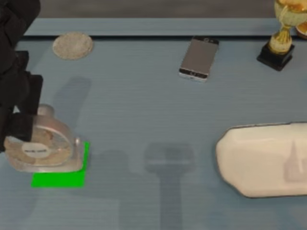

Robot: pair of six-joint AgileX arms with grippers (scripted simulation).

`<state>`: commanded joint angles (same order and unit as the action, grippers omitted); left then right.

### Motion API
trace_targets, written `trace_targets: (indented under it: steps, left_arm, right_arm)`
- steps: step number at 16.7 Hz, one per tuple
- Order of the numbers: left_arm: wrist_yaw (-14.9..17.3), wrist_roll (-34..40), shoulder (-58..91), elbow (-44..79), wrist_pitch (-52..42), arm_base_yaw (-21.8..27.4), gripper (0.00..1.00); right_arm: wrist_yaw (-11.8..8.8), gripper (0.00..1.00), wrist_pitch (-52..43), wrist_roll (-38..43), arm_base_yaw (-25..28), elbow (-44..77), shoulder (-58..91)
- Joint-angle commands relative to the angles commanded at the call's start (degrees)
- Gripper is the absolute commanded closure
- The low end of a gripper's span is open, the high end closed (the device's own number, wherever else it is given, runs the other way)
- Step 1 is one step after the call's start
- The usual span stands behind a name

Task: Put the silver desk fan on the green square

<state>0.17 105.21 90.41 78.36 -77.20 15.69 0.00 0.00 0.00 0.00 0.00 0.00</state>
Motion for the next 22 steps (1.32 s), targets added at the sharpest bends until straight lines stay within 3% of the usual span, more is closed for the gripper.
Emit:
trace_targets:
  steps: [12, 22]
  left_arm:
    - [0.0, -0.2, 1.1, -6.7, 7.9, -0.2, 1.0]
    - [0.0, -0.2, 1.1, -6.7, 7.9, -0.2, 0.25]
  right_arm:
    - [0.0, 0.0, 0.0, 0.0, 0.0, 0.0, 0.0]
    - [0.0, 0.0, 0.0, 0.0, 0.0, 0.0, 0.0]
